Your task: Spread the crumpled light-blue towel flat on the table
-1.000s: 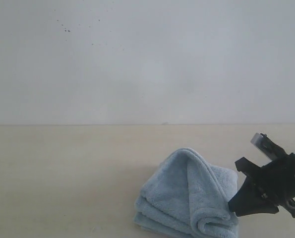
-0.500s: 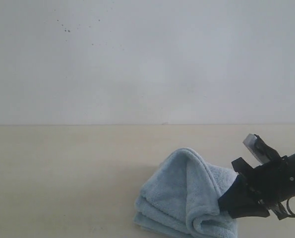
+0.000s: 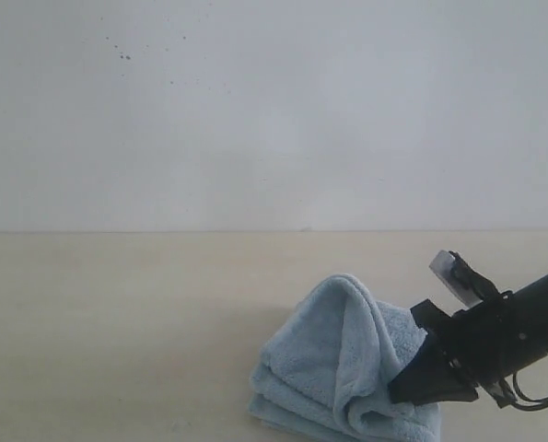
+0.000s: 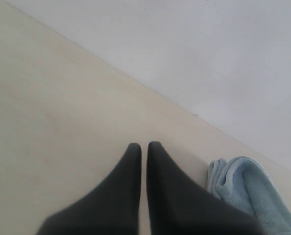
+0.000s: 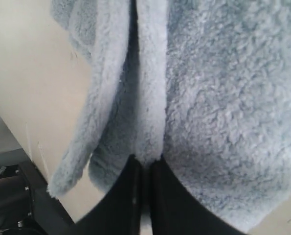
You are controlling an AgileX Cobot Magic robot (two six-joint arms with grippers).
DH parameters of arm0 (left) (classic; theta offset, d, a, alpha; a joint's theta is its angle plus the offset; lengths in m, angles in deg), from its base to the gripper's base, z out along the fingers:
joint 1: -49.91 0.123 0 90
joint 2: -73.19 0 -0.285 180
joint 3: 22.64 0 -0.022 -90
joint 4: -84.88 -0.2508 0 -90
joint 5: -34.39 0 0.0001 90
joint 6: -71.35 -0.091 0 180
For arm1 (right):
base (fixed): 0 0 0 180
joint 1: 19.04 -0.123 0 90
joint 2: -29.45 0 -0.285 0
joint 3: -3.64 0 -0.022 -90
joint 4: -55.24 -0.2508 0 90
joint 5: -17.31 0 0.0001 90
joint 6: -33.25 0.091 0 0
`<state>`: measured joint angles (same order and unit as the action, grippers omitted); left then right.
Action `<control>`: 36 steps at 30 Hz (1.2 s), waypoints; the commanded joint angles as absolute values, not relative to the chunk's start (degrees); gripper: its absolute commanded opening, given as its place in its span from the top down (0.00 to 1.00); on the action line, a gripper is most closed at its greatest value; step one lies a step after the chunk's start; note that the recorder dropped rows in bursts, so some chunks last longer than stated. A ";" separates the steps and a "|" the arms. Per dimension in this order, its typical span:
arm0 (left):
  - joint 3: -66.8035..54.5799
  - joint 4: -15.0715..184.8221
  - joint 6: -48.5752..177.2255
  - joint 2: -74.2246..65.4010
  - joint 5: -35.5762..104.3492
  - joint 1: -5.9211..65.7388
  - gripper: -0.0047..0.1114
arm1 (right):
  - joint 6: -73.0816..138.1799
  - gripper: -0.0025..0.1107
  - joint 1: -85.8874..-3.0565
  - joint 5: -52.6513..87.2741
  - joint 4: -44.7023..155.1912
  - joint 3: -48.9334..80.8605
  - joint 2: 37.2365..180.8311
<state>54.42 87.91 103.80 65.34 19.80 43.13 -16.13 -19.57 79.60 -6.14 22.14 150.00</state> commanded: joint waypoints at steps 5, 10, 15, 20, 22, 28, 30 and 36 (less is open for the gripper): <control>54.58 88.56 104.29 65.40 24.45 43.28 0.89 | -16.44 0.98 -19.54 87.27 -10.67 15.89 145.75; 54.58 95.58 104.29 65.40 29.88 43.28 0.64 | -13.13 0.98 -19.73 87.27 -10.11 10.54 138.81; 54.58 96.01 107.16 65.40 37.57 43.28 0.40 | -9.74 0.98 -19.73 87.27 -5.96 4.11 134.14; 53.84 96.01 108.24 65.40 39.37 43.28 0.44 | -4.29 0.98 -19.73 87.27 5.89 0.90 133.34; 52.83 94.08 108.24 65.40 38.79 43.17 0.56 | -1.92 0.98 -19.73 87.27 10.18 0.90 133.34; 47.54 87.15 108.12 54.54 44.19 38.63 0.86 | -1.18 0.98 -19.73 87.21 12.23 0.90 133.34; 45.91 77.07 111.79 44.80 52.76 35.85 0.82 | -1.18 0.98 -19.73 86.54 12.79 0.90 133.34; 38.35 28.76 136.77 5.65 81.81 33.31 0.69 | -1.18 0.98 -19.73 86.33 14.79 0.90 133.34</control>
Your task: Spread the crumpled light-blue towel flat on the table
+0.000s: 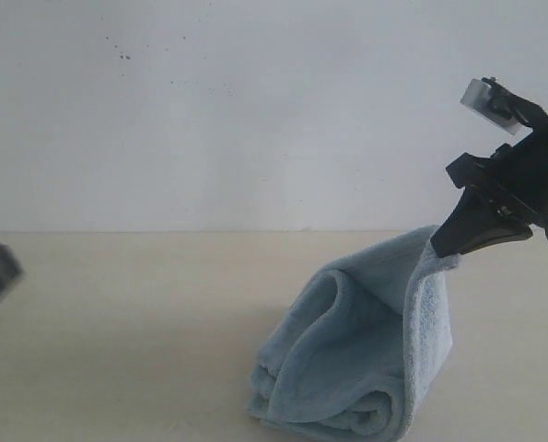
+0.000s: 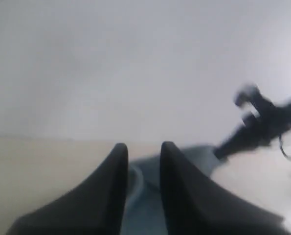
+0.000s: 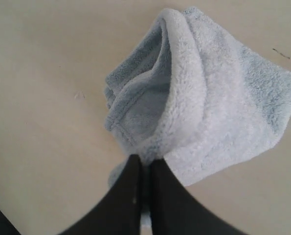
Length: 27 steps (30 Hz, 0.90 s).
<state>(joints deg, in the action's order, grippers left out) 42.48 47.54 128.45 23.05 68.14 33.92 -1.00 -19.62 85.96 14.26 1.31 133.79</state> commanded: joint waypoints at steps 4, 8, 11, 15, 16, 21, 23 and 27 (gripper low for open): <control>29.59 25.18 146.03 -19.98 86.53 33.21 0.42 | -1.18 0.98 -19.73 85.66 14.87 0.90 133.34; 23.08 19.41 150.21 -34.92 97.22 32.51 0.39 | -1.18 0.98 -19.73 83.61 14.87 0.90 133.34; 19.43 18.73 151.33 -40.77 97.85 29.99 0.40 | -1.18 0.98 -19.73 82.80 14.87 0.90 133.34; 14.58 16.31 151.71 -45.89 97.39 27.23 0.40 | -1.18 0.98 -19.73 82.80 15.17 0.90 133.34; 13.51 16.31 151.71 -46.60 96.64 26.94 0.40 | -1.18 0.98 -19.73 82.80 15.17 0.90 133.34; 11.50 15.07 151.71 -47.18 86.33 26.69 0.40 | -1.18 0.98 -19.73 82.70 15.16 0.90 133.34; 11.10 14.38 151.44 -47.37 83.25 26.69 0.40 | -1.18 0.98 -19.73 82.59 15.16 0.90 133.34; 9.34 14.37 151.29 -48.70 83.06 26.56 0.40 | -1.18 0.98 -19.73 82.45 15.16 0.90 133.34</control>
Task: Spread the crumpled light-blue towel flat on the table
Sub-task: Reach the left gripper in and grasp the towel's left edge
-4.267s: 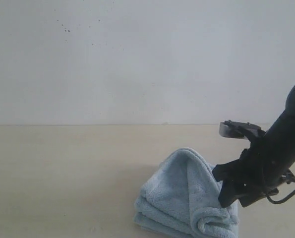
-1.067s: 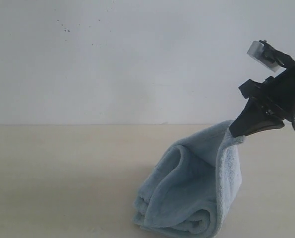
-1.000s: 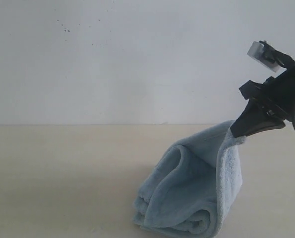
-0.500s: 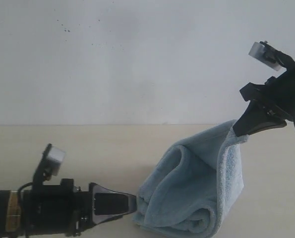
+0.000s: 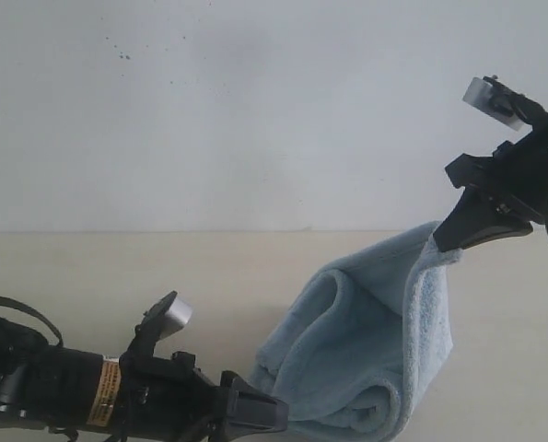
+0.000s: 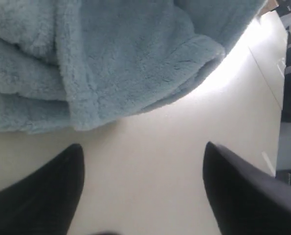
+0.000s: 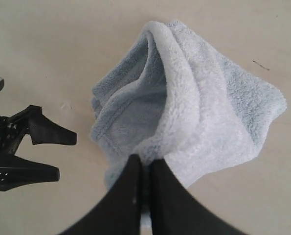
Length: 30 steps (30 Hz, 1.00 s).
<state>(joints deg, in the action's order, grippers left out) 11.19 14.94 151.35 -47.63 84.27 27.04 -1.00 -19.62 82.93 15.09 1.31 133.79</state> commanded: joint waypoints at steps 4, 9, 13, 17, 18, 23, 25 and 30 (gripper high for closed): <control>5.27 14.61 151.75 -51.08 84.39 26.16 0.40 | -0.58 0.98 -19.73 82.83 15.16 0.90 133.34; -0.39 11.41 155.90 -54.94 83.38 24.03 0.40 | -0.53 0.98 -19.73 83.36 15.16 0.90 133.34; -2.40 10.45 158.36 -56.30 82.48 23.44 0.40 | -0.30 0.98 -19.73 83.48 15.16 0.90 133.34; -2.40 9.83 158.36 -56.30 78.66 23.55 0.40 | -0.30 0.98 -19.73 83.06 15.16 0.90 133.34; -2.40 9.57 158.52 -56.30 77.21 23.55 0.40 | -0.30 0.98 -19.73 82.97 15.16 0.90 133.34; -2.40 8.84 158.94 -56.43 75.59 23.43 0.40 | -0.30 0.98 -19.73 82.60 15.16 0.90 133.34; -2.40 8.84 158.71 -56.63 78.58 23.43 0.40 | -0.30 0.98 -19.73 82.60 15.16 0.90 133.34; -2.74 8.95 158.54 -56.63 81.13 23.43 0.66 | -0.30 0.98 -19.73 82.96 15.16 0.90 133.34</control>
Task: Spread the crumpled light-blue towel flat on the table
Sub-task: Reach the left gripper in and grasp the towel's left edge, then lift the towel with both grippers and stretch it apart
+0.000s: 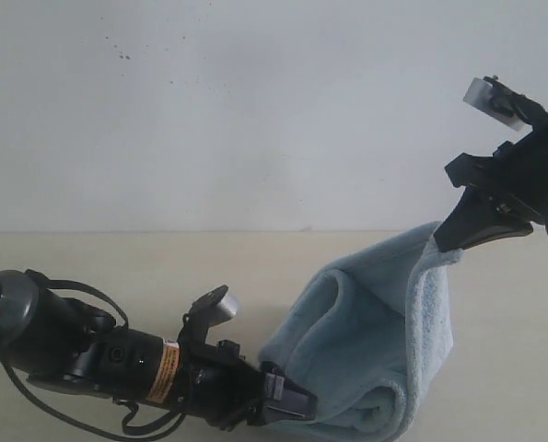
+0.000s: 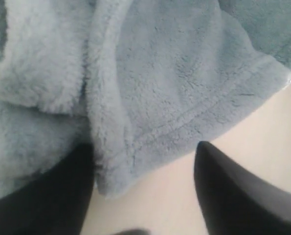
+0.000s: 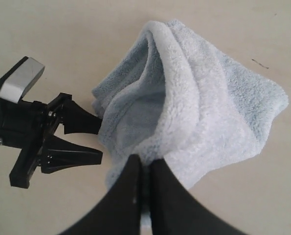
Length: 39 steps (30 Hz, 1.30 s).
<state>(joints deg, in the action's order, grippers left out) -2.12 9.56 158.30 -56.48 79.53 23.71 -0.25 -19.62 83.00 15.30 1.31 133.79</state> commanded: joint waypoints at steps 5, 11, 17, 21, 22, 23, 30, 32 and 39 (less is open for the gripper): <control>-2.74 8.95 158.55 -56.27 81.28 23.97 0.93 | -0.30 0.98 -19.73 83.08 15.16 0.90 133.34; -2.74 9.23 160.32 -50.62 82.83 27.78 0.93 | -0.30 0.98 -19.73 82.94 15.96 0.90 133.34; -2.74 8.97 160.32 -38.14 85.35 34.33 0.93 | -0.30 0.98 -19.73 83.16 16.54 0.90 133.34; -2.74 8.37 160.50 -29.89 85.24 38.86 0.93 | -0.30 0.98 -19.61 83.52 18.16 0.90 133.34; -2.74 7.91 160.50 -27.78 85.24 39.74 0.93 | -0.06 0.98 -19.61 83.52 18.59 0.90 133.34; -2.74 7.41 160.74 -25.79 85.24 40.94 0.93 | 0.09 0.98 -19.61 83.52 18.86 0.90 133.22; -2.74 1.88 162.96 -14.79 85.24 45.97 0.93 | 1.37 0.98 -19.61 84.25 19.66 0.90 131.45; -2.74 1.88 163.60 -11.58 85.24 47.44 0.93 | 1.68 0.98 -19.61 83.23 20.68 0.90 129.95; -2.74 -1.54 163.87 -2.59 84.31 52.83 0.93 | 6.49 0.98 -19.61 79.14 31.39 0.78 123.02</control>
